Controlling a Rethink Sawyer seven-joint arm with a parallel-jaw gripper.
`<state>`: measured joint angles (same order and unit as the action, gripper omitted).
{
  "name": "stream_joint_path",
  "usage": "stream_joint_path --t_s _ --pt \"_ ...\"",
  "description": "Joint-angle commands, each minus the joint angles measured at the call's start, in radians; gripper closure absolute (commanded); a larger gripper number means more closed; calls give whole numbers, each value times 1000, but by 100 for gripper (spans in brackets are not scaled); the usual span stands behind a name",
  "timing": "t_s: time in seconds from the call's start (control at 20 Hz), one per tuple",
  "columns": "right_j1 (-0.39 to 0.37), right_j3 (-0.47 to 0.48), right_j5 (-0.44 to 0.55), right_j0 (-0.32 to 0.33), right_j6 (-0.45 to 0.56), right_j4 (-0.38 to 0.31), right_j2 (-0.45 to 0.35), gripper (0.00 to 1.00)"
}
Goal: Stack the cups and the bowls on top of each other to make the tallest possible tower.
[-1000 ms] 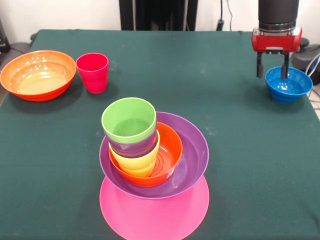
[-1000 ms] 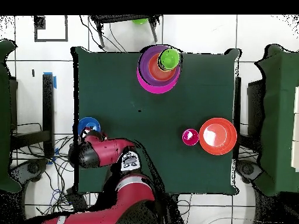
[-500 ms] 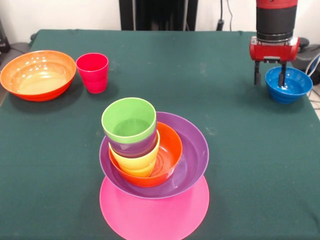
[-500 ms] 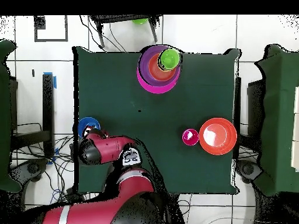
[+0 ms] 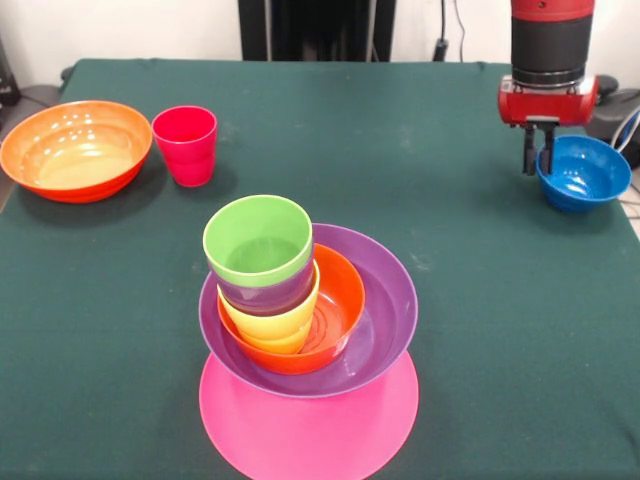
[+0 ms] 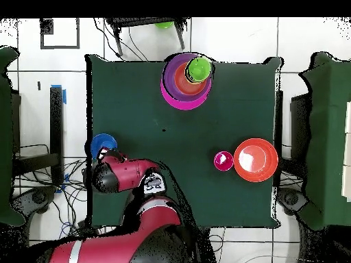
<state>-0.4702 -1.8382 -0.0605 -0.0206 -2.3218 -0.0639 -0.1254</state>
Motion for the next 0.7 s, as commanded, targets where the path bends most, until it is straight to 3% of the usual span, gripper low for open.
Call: stream_joint_path --t_s 0.05,0.35,0.7 --pt "15 63 50 5 -71 12 -9 100" --pt "-13 43 57 21 -74 8 -18 100" --pt "-245 -61 175 126 -43 -5 -79 100"
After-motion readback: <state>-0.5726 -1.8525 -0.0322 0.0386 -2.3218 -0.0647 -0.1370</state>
